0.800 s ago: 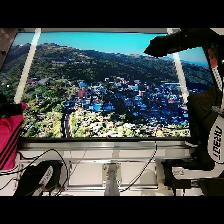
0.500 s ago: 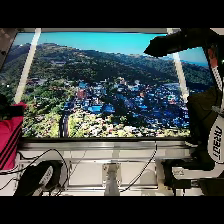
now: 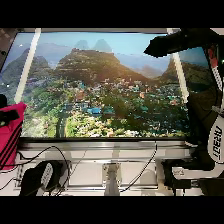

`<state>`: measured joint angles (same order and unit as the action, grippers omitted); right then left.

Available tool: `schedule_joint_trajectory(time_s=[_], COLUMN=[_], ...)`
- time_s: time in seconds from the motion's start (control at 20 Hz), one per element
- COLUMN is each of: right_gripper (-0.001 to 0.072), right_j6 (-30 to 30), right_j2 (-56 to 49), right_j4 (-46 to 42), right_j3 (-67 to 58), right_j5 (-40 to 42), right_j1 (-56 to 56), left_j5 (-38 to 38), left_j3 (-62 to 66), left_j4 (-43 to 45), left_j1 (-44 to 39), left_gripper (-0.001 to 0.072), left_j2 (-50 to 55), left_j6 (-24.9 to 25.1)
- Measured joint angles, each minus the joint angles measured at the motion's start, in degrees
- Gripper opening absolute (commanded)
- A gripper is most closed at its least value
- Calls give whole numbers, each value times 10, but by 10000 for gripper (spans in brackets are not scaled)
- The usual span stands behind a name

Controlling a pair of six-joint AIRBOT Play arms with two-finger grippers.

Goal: Fold the clothes and pants, and hang the long-sleeved shirts on hangers.

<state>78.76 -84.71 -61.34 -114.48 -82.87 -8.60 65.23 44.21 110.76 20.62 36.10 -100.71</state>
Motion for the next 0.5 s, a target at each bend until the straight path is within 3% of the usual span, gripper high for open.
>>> schedule_joint_trajectory(time_s=[0.2, 0.35, 0.45, 0.5], right_gripper=[9, 8, 8, 9], right_j6=[0, 0, 0, 0], right_j2=[0, 0, 0, 0], right_j4=[0, 0, 0, 0], right_j3=[0, 0, 0, 0], right_j5=[0, 0, 0, 0], right_j1=[0, 0, 0, 0], left_j5=[-53, -108, -154, -179], left_j3=[-1, -1, -1, -1], left_j4=[-174, -239, -238, -224], left_j1=[128, 182, 201, 208], left_gripper=[9, 44, 425, 507], left_j2=[39, 66, 74, 77], left_j6=[66, 134, 157, 166])
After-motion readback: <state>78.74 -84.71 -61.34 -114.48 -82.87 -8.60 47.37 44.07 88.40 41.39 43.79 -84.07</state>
